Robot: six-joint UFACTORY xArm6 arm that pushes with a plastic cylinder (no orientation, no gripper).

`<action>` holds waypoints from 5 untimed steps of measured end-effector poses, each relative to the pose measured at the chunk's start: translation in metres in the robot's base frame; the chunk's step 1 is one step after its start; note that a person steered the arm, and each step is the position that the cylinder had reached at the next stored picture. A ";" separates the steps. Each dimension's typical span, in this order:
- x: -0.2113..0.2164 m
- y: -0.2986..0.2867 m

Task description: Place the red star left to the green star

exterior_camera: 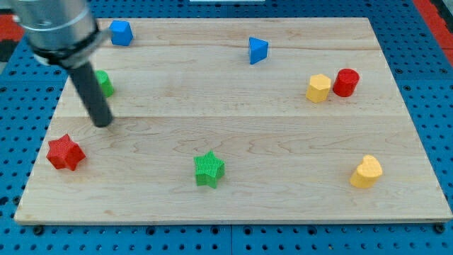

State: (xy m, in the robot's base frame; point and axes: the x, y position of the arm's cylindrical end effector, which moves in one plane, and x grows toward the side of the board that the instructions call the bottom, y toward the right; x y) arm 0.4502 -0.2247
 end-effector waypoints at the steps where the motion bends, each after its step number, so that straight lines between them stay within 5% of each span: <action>1: 0.003 -0.049; 2: 0.036 -0.058; 4: 0.077 0.031; 5: 0.058 -0.006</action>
State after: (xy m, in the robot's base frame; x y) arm 0.5081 -0.2311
